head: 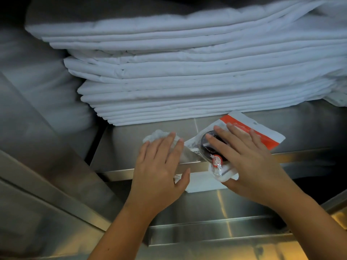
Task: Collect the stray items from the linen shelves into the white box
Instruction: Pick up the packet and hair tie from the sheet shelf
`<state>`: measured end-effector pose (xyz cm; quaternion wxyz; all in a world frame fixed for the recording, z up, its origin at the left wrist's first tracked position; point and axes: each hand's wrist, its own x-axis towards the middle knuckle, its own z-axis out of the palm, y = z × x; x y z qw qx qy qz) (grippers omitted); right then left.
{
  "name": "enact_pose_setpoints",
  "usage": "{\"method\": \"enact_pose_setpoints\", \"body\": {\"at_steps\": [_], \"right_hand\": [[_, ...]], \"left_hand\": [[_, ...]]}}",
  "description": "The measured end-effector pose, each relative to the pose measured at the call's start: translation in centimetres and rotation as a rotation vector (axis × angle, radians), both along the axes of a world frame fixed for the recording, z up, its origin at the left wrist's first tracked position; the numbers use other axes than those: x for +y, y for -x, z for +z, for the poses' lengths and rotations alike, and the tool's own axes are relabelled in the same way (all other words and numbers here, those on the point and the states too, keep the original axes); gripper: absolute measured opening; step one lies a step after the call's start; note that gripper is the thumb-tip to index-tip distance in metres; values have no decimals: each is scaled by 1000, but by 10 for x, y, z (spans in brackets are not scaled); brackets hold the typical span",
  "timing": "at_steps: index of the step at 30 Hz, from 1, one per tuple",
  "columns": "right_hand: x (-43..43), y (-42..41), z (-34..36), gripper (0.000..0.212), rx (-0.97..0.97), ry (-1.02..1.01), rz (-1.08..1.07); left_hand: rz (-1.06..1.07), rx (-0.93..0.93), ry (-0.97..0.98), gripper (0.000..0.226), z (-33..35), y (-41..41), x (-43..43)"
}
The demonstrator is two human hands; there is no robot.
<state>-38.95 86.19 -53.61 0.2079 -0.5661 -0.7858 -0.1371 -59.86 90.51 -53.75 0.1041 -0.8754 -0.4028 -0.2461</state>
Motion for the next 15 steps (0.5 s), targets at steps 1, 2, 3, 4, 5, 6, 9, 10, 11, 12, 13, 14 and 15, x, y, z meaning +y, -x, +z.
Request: {"method": "enact_pose_setpoints", "body": {"at_steps": [1,2,3,4,5,6,9,10,11,12,13,14,15], "right_hand": [[2,-3,1,86,-13,1,-3],[5,-3,1,88,-22,6,-5],[7,-3,1,87,-21,8,-6],[10,-1,0,84,-10,7,-4],[12,0,-1,82,7,5,-3],[14,2,-3,82,25,5,-1],[16,4,-4,89,64,11,3],[16,4,-4,90,64,1,-3],[15,5,-4,89,62,-14,-10],[14,7,-4,87,64,-28,-16],[13,8,-4,85,68,-40,-23],[11,10,-4,83,74,-49,-33],[9,12,-3,82,81,-54,-46]], "left_hand": [[6,23,-13,58,3,1,5],[26,60,15,63,6,0,11],[56,110,80,71,9,-1,17],[90,162,152,80,10,-3,24],[127,204,217,85,9,-5,30],[151,231,260,87,5,-6,34],[149,241,309,81,-9,-6,33],[133,233,306,79,-9,-5,29],[109,218,291,76,-8,-5,24],[82,191,262,72,-8,-5,21],[62,158,209,67,-9,-4,19],[56,134,169,64,-10,-4,17],[51,124,154,60,-10,-3,14]]}}
